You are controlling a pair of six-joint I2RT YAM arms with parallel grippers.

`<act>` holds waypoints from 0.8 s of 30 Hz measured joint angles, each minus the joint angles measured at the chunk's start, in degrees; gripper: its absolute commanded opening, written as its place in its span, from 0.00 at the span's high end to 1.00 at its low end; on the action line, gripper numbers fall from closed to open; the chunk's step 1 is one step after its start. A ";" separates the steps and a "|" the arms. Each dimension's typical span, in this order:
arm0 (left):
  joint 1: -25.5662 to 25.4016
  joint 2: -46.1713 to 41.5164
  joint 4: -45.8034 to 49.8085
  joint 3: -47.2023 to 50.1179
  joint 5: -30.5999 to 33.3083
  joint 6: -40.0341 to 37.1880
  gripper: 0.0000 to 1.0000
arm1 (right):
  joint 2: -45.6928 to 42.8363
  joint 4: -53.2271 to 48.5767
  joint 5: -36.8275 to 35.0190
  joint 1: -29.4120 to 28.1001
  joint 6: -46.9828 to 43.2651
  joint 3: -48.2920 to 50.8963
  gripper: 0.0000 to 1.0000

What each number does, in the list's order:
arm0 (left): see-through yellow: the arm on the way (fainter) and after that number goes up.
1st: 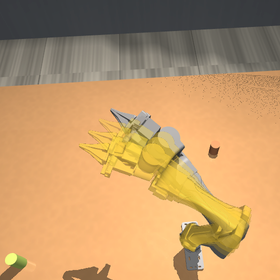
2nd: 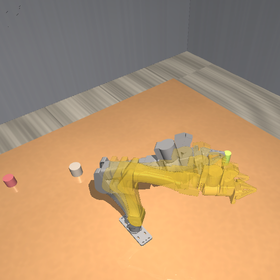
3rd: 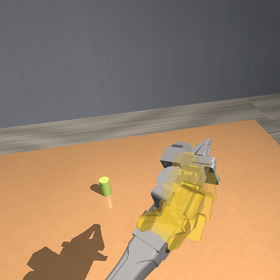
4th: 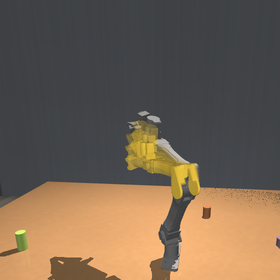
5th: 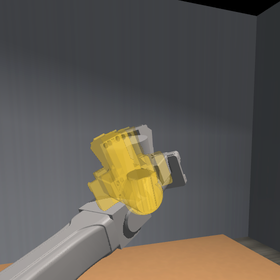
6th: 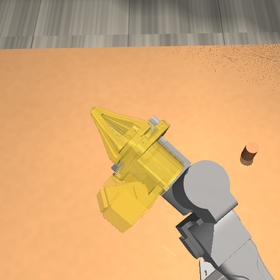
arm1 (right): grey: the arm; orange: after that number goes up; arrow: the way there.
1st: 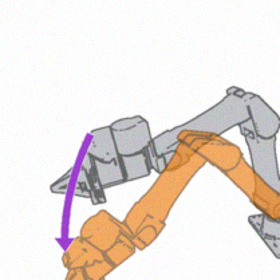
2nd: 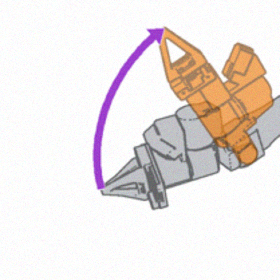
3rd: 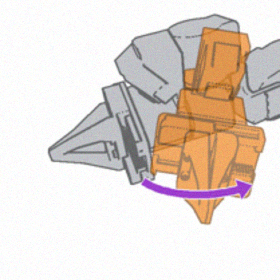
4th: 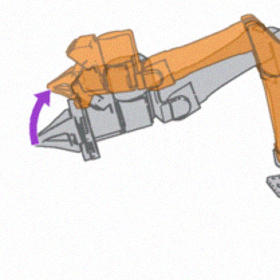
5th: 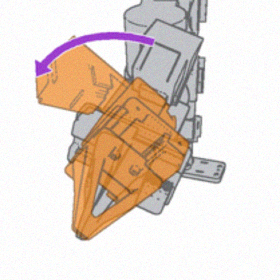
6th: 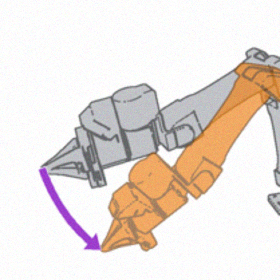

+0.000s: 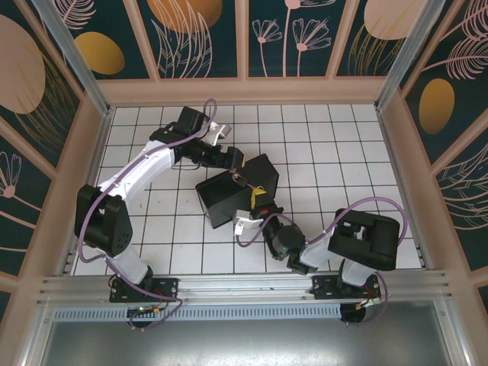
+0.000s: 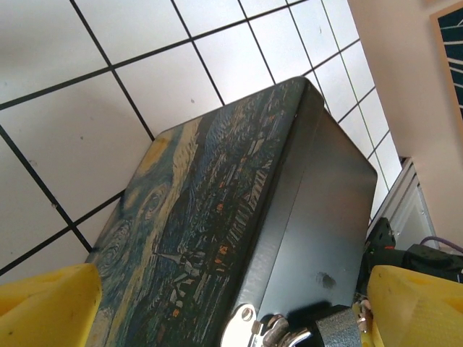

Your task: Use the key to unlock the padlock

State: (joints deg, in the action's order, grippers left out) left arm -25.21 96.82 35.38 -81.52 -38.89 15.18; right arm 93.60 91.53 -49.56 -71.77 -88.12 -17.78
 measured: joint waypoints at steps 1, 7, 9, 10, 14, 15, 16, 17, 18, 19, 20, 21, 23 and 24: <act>0.00 0.00 0.11 0.11 0.00 -0.13 0.06 | 0.00 0.00 0.00 0.00 -0.09 0.00 1.00; -0.26 0.00 1.11 0.61 1.25 -0.70 0.11 | 0.00 0.00 0.02 0.00 -1.33 -0.24 1.00; -0.26 0.00 1.49 0.92 1.95 -1.09 0.08 | 0.00 0.00 0.07 0.00 -1.60 -0.24 1.00; -0.26 -0.02 1.64 1.09 2.12 -1.40 0.08 | 0.00 0.00 0.09 0.00 -1.62 -0.24 1.00; -0.28 -0.44 2.32 2.10 2.34 -2.14 0.07 | 0.00 0.00 0.15 0.13 -1.64 -0.24 1.00; -0.31 -0.63 2.38 2.32 2.36 -2.29 0.07 | 0.00 0.00 0.17 0.22 -1.77 -0.24 1.00; -0.39 -0.81 2.43 2.49 2.43 -2.45 0.08 | 0.02 0.00 0.17 0.28 -1.84 -0.24 1.00; -0.57 -0.98 2.62 2.51 2.78 -2.75 0.08 | 0.09 0.02 0.17 0.37 -1.88 -0.24 1.00; -0.81 -1.07 2.62 2.51 3.04 -2.99 0.08 | 0.22 0.02 0.22 0.48 -1.99 -0.24 1.00; -1.09 -1.07 2.62 2.51 3.21 -3.17 0.09 | 0.33 0.02 0.26 0.57 -2.03 -0.26 1.00; -1.49 -1.07 2.62 2.51 3.41 -3.26 0.09 | 0.50 0.07 0.33 0.70 -2.10 -0.31 1.00; -1.79 -1.07 2.58 2.56 3.43 -3.41 0.09 | 0.74 0.07 0.35 0.83 -2.21 -0.50 1.00; -2.12 -1.07 2.60 2.58 3.43 -3.63 0.09 | 1.29 0.04 0.42 0.87 -2.71 -0.79 1.00; -2.25 -1.07 2.60 2.62 3.45 -3.67 0.09 | 1.62 0.04 0.57 0.87 -2.95 -0.87 1.00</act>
State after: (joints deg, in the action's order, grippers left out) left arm -27.46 95.74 37.98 -78.89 -35.44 11.51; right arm 95.22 91.57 -48.99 -70.89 -91.07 -18.65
